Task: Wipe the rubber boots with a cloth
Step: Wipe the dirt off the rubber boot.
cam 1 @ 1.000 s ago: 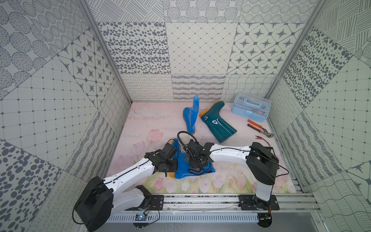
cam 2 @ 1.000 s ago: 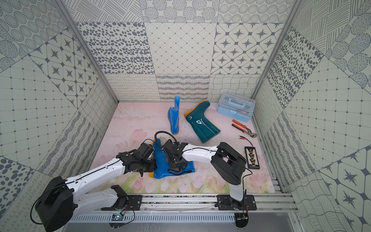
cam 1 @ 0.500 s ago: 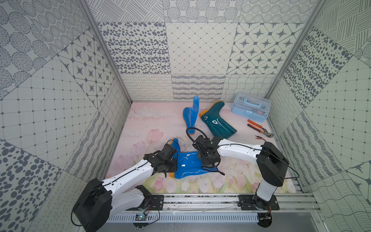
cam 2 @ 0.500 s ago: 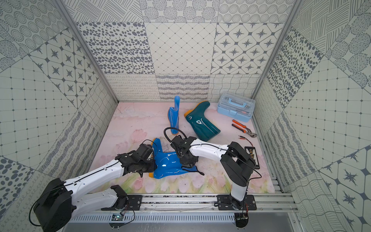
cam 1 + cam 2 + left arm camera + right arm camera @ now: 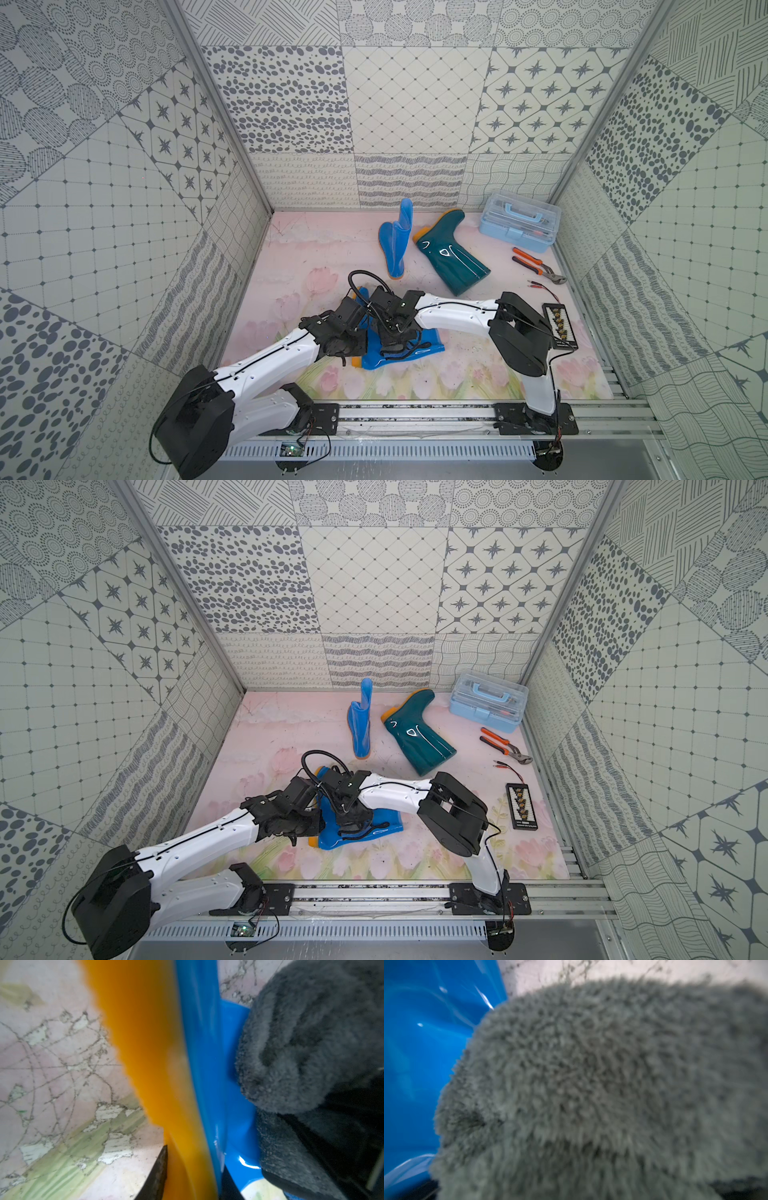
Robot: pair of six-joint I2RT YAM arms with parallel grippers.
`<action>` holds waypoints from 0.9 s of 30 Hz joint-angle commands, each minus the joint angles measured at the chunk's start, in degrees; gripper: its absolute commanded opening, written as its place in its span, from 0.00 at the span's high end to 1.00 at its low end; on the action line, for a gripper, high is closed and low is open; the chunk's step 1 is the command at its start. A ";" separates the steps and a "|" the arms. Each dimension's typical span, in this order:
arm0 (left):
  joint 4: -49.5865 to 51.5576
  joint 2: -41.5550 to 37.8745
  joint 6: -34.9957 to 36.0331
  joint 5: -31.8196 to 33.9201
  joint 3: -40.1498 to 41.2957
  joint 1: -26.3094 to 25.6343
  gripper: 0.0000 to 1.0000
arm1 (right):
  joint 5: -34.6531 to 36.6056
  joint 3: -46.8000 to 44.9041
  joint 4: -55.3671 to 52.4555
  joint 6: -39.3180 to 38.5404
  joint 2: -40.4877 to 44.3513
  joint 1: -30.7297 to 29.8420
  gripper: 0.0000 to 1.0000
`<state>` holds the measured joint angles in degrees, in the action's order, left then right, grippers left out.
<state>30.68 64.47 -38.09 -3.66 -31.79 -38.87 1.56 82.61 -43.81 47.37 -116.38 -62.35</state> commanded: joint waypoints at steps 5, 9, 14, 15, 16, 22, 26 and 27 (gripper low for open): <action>5.24 -2.13 -0.53 0.82 1.09 -0.68 1.00 | 12.13 -16.19 -13.37 -1.63 -2.36 5.62 1.00; 5.88 -4.69 -0.81 1.63 2.27 -0.62 1.00 | 12.30 -28.18 -10.25 -3.10 5.87 13.16 1.00; 5.17 -3.79 -0.92 0.44 2.08 -0.68 1.00 | 12.49 -23.96 -13.04 -2.42 5.85 12.77 1.00; 4.84 -3.67 -0.92 0.38 2.14 -0.62 1.00 | 11.54 -22.82 -12.60 -2.94 6.30 12.20 1.00; 4.67 -3.65 -0.89 0.26 2.16 -0.66 1.00 | 10.50 -21.39 -11.96 -3.07 7.21 11.50 1.00; 3.66 -3.79 -1.38 -0.59 2.36 -0.66 1.00 | 4.26 -13.63 -3.20 -2.16 16.26 8.07 1.00; 2.67 -3.33 -1.58 -1.15 2.42 -0.66 1.00 | 1.89 -8.85 3.31 -0.66 16.05 4.68 1.00; 2.45 -3.19 -1.68 -1.25 2.43 -0.68 1.00 | 0.89 -8.08 5.69 -0.18 14.90 3.93 1.00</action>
<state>29.89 60.75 -38.96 -3.16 -29.85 -39.31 3.73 71.44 -43.55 45.65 -101.49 -56.29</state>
